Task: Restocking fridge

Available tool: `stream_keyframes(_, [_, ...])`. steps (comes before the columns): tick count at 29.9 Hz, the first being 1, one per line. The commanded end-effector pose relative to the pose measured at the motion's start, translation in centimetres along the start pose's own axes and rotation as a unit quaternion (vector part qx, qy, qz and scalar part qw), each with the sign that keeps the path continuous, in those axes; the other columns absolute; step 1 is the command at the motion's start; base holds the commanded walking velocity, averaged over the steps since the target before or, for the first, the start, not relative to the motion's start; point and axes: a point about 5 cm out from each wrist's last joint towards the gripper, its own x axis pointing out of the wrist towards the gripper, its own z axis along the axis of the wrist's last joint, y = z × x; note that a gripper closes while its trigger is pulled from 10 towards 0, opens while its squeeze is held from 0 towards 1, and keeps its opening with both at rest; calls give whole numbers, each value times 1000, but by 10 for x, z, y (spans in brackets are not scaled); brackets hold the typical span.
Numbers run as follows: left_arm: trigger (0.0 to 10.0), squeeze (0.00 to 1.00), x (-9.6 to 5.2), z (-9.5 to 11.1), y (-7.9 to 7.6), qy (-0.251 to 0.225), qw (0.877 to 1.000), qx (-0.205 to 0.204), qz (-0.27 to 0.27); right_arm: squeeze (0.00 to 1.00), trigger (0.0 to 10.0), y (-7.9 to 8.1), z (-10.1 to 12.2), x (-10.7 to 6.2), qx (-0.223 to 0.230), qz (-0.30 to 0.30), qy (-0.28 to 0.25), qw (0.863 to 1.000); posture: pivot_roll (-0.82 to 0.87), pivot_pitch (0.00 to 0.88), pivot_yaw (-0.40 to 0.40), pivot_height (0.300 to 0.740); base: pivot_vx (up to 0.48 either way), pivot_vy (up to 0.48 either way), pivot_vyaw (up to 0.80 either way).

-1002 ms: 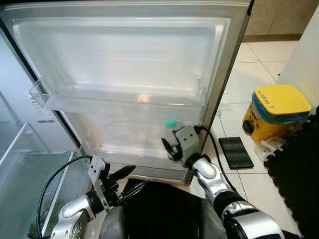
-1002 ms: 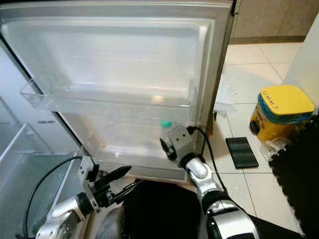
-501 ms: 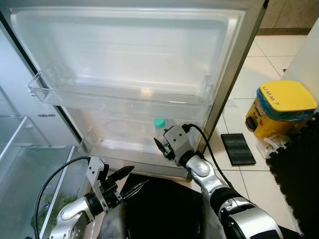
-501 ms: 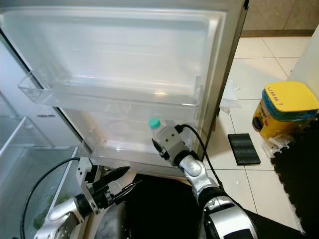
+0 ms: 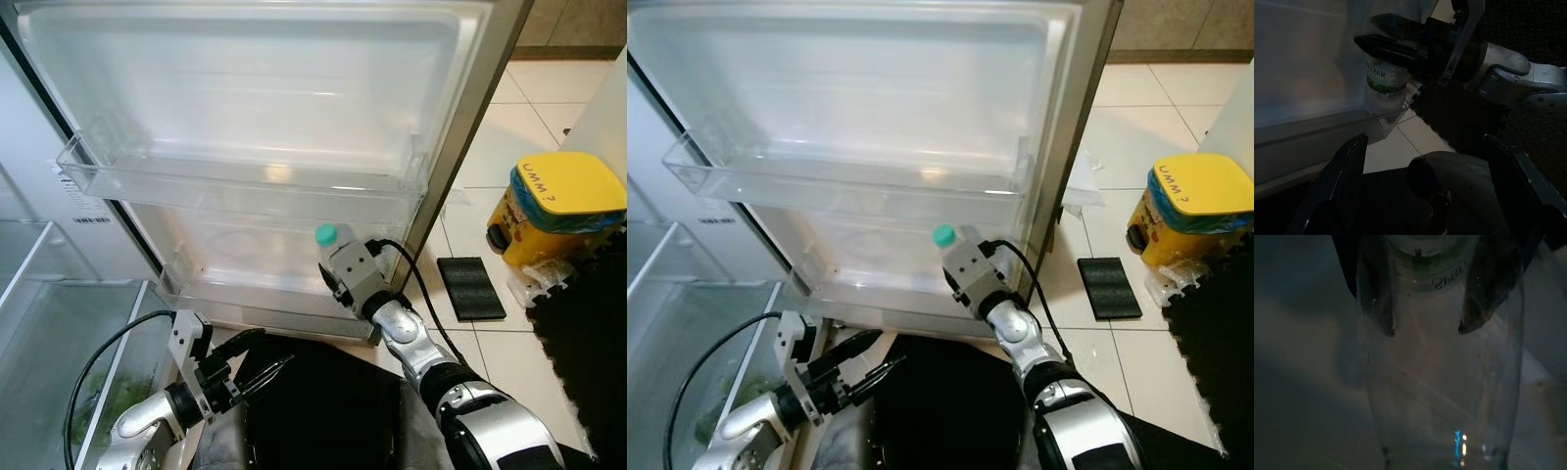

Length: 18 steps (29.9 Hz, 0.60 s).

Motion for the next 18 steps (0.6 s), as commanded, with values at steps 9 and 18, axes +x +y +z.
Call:
stream_keyframes(9, [10000, 0, -5, 1, -2, 14, 1000, 1, -5, 639, 10000, 7, -17, -9, 60, -25, 35, 997, 231, 257, 58, 546, 0, 0, 0])
stream_keyframes(18, [10000, 0, -3, 3, -2, 11, 1000, 1, -12, 545, 10000, -1, -15, -9, 61, -32, 26, 997, 220, 249, 51, 546, 0, 0, 0])
